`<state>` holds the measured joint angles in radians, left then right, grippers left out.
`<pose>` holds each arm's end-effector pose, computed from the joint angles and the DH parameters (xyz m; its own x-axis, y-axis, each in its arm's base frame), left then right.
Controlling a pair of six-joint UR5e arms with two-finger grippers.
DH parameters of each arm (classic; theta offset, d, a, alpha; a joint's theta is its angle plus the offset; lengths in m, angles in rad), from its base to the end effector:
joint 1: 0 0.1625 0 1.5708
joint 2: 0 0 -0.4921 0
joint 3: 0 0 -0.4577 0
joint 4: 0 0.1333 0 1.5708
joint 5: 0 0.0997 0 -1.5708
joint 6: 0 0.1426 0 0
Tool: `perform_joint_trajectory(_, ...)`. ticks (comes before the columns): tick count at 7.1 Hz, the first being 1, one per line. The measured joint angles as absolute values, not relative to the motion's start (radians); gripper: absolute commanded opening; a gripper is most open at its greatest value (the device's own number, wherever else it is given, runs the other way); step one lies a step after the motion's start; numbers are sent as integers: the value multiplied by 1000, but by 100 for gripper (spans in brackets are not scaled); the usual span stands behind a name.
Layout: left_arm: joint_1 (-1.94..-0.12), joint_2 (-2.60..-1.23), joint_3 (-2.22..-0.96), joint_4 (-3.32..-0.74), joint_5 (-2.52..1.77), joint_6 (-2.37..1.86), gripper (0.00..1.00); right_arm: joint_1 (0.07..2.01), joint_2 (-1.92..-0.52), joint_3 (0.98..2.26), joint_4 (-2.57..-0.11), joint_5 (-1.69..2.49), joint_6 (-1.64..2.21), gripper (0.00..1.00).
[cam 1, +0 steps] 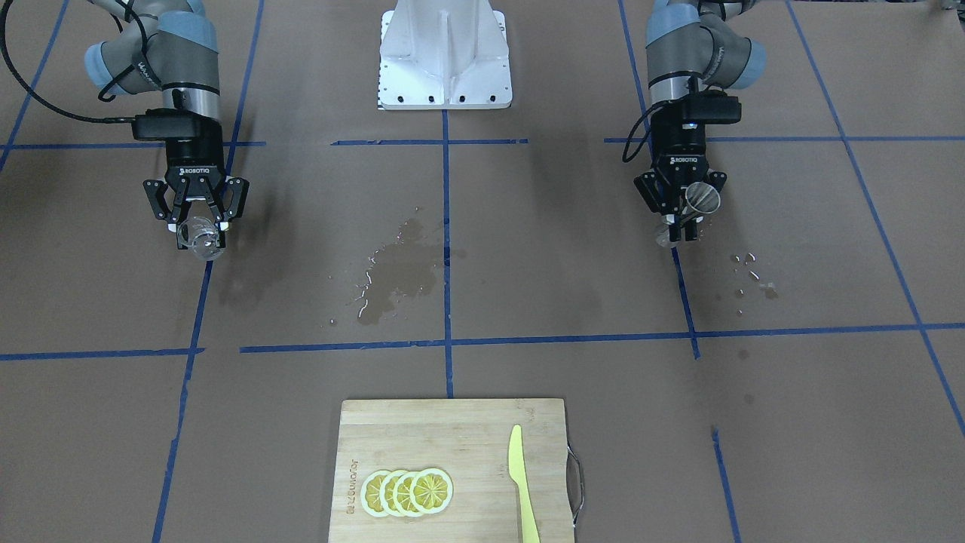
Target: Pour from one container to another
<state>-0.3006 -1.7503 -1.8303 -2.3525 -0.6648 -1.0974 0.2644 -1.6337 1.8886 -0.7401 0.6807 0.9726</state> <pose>0.5185 -0.4178 0.3887 0.6968 0.0785 -0.7130 0.6417 0.3759 0.6685 -0.4554 -0.3762 0.4919 0.8383 -0.1402 0.5269 -0.4307 0.4222 0.7977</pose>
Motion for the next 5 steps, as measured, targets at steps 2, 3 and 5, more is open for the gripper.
perform_joint_trajectory(2,-284,-1887,-1770,-2357,-737,-1065,0,283,-1602,1916,-743,711,809,0)
perform_joint_trajectory(3,-271,-1929,-1728,-2384,-763,-1061,0,287,-1564,1921,-745,731,742,0)
perform_joint_trajectory(5,-255,-1974,-1678,-2483,-878,-1016,0,302,-1478,1927,-765,776,614,0)
